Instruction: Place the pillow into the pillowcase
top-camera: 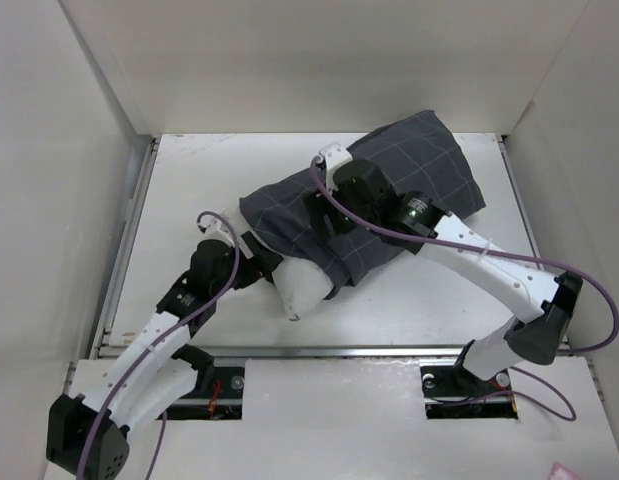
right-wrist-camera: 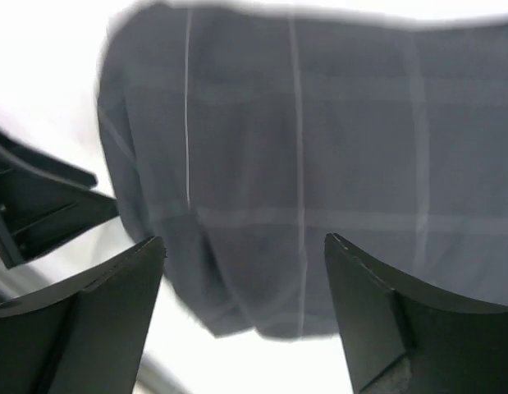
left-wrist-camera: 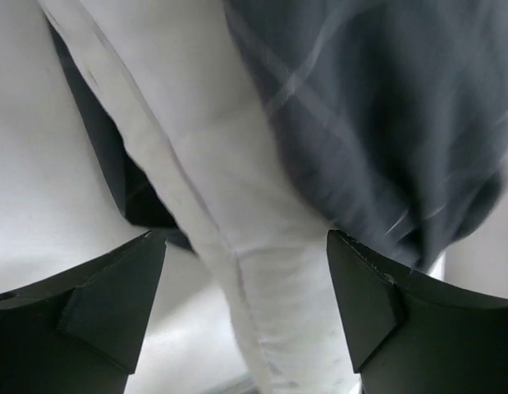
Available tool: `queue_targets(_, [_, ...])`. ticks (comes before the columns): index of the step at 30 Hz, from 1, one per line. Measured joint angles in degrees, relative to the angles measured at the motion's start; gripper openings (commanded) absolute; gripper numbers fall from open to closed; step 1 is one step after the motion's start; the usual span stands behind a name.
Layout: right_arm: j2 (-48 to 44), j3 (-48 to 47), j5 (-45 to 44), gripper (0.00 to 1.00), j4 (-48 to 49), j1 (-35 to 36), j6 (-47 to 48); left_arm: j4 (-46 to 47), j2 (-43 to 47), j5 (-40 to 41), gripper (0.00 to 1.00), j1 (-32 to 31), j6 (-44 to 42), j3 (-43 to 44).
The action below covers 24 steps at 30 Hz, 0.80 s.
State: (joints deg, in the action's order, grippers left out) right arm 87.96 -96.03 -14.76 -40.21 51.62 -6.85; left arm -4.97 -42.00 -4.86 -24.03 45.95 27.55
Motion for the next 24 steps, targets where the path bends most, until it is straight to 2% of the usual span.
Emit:
queue_targets(6, [-5.49, 14.14, 2.49, 0.74, -1.84, 3.43, -5.27, 2.51, -2.49, -3.72, 0.72, -5.44, -1.9, -1.36])
queue_targets(8, [-6.95, 17.46, 3.52, 0.66, -1.77, 5.01, -6.6, 4.37, -2.51, -4.17, 0.71, -6.78, -2.34, -1.44])
queue_targets(14, [-6.82, 21.24, 4.28, 0.66, -0.13, 5.66, -9.2, 8.7, -6.34, -4.31, 0.68, -8.9, -3.43, -1.75])
queue_targets(18, [-5.05, 22.69, 2.05, 0.44, 2.38, 5.62, -10.1, 10.86, -8.5, -4.33, 0.67, -9.6, -3.56, -2.1])
queue_targets(20, [-4.0, 22.93, 0.31, 0.44, 3.63, 5.62, -10.36, 11.63, -8.81, -4.22, 0.67, -10.08, -3.61, -2.21])
queue_targets(22, [-3.06, 22.93, -1.2, 0.4, 4.87, 5.62, -10.43, 12.26, -8.83, -4.13, 0.66, -10.49, -3.65, -2.34])
queue_targets(24, [-2.36, 22.93, -2.51, 0.22, 5.55, 5.57, -10.32, 12.7, -8.83, -3.91, 0.62, -10.6, -3.69, -2.36])
